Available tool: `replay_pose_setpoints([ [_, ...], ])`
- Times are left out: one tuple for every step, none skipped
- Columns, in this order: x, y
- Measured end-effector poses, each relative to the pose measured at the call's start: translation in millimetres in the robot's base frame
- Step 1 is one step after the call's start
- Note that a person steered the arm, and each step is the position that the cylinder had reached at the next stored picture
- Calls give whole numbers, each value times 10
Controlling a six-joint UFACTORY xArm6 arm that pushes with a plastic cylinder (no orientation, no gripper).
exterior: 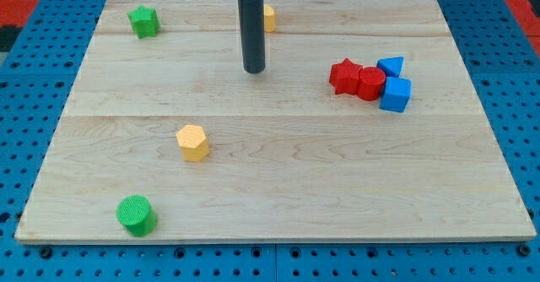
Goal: Place the red star to the right of the yellow heart
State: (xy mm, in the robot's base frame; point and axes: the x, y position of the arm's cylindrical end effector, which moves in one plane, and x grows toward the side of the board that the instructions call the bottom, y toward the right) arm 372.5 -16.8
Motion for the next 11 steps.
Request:
replay_pose_setpoints([
  [527, 395],
  [674, 1032],
  [350, 1276],
  [-14, 1275],
  [-336, 1286],
  [-548, 910],
  [-560, 654],
  [-625, 1236],
  [-952, 1508],
  [-833, 1404],
  [-433, 945],
])
